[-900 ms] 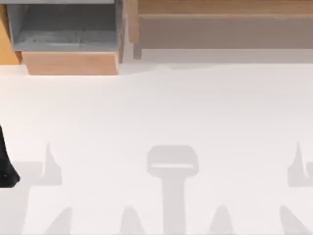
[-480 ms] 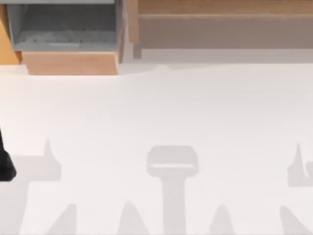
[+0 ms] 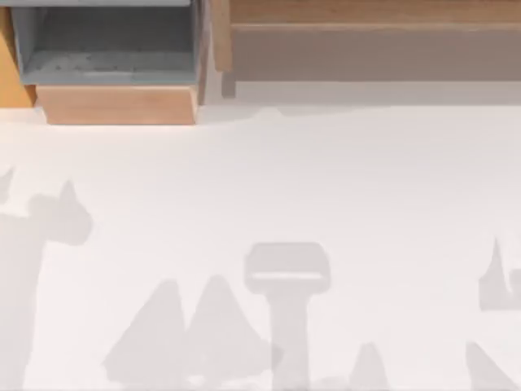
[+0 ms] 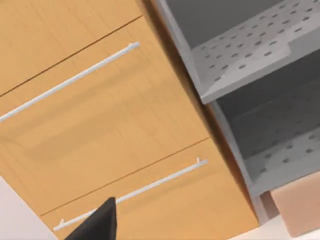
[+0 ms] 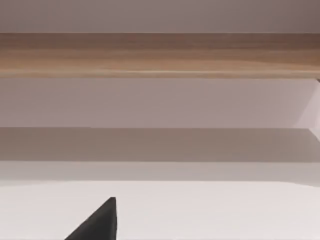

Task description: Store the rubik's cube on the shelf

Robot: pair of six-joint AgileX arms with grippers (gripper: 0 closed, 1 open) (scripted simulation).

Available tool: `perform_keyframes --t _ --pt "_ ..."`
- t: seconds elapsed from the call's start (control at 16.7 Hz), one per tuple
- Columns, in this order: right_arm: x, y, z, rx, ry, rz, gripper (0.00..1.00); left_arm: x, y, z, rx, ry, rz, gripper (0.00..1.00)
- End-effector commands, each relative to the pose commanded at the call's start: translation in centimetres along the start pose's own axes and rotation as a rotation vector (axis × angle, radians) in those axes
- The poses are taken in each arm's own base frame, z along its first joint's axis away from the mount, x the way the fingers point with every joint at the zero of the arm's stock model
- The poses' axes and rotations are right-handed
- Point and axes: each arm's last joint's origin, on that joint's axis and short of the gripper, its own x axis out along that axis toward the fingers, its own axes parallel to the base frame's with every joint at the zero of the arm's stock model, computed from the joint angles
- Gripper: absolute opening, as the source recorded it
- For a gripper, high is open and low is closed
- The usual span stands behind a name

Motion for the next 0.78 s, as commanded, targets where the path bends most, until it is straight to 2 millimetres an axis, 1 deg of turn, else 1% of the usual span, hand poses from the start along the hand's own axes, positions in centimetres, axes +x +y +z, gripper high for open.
perform_keyframes --t 0.18,0.36,0.48,0.6,0.78 --pt "0.0 0.0 0.0 0.0 0.0 0.0 1.0 4.7 2.2 0.1 0.195 0.002 -0.004 1.0" --pt "0.0 0.0 0.0 0.0 0.0 0.0 1.0 10.0 4.3 -1.5 0.396 -0.003 -0.006 1.0" --pt "0.0 0.0 0.0 0.0 0.0 0.0 1.0 13.4 5.4 -3.5 0.528 -0.01 -0.004 1.0" --pt "0.0 0.0 0.0 0.0 0.0 0.0 1.0 16.5 6.2 -6.1 0.655 -0.02 0.001 1.0" --pt "0.0 0.0 0.0 0.0 0.0 0.0 1.0 20.1 6.8 -10.3 0.827 -0.035 0.012 1.0"
